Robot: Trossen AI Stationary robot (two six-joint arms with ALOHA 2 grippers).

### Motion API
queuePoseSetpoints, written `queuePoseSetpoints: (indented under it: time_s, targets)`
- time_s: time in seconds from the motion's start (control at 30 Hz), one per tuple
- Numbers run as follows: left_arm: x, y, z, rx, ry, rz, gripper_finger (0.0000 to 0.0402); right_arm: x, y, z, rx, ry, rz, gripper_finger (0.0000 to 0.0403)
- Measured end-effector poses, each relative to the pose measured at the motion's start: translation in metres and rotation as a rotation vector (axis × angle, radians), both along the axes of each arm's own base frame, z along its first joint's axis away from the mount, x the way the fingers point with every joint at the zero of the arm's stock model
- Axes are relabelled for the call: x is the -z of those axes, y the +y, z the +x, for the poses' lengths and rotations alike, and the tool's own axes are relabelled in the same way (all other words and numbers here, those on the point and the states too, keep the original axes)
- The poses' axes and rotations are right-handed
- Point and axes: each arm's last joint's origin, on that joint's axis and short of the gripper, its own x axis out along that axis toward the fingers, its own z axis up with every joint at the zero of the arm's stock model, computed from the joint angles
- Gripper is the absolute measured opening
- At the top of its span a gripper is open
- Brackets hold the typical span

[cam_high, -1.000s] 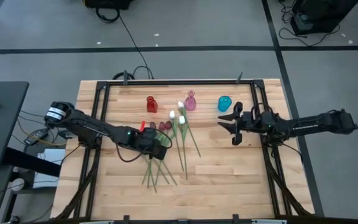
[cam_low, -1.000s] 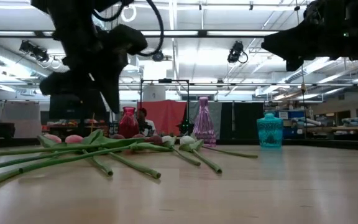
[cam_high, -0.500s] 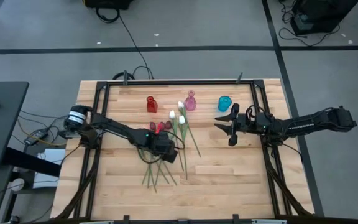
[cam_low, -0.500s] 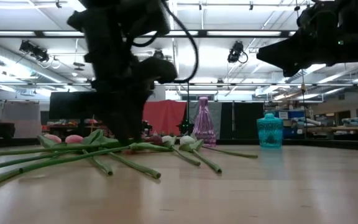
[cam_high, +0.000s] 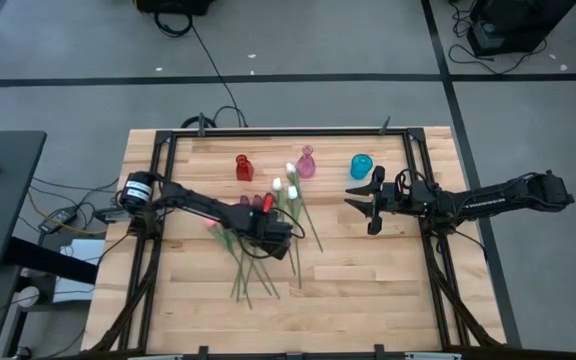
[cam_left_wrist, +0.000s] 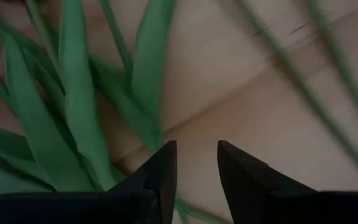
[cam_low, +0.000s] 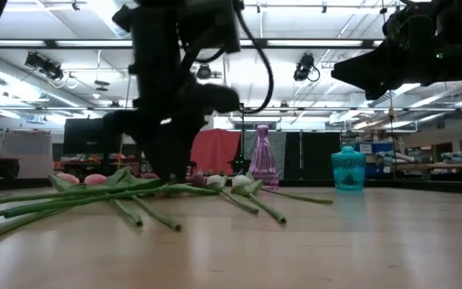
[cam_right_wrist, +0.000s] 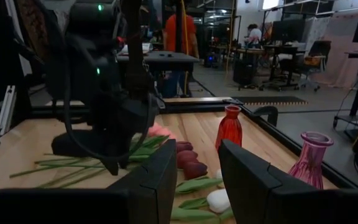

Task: Sort flowers into vase by color
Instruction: Put the right dark red flower into the pink vase

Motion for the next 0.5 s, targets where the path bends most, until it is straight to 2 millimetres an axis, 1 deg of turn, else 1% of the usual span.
queuePoseSetpoints:
  time_s: [0.1, 0.23, 0.5]
  targets:
    - [-0.0081, -0.0004, 0.001, 0.0, 0.021, 0.014, 0.012, 0.0, 0.0, 0.0, 0.0, 0.0, 0.0, 0.0133]
    - [-0.007, 0.0005, -0.0029, -0.006, 0.067, 0.032, 0.012, 0.0007, 0.0, 0.0003, 0.0, 0.005, 0.0, 0.0133]
    - [-0.0048, 0.0016, -0.0052, -0.007, 0.098, 0.063, 0.012, 0.0024, -0.0001, 0.0014, 0.0, 0.016, 0.001, 0.0133]
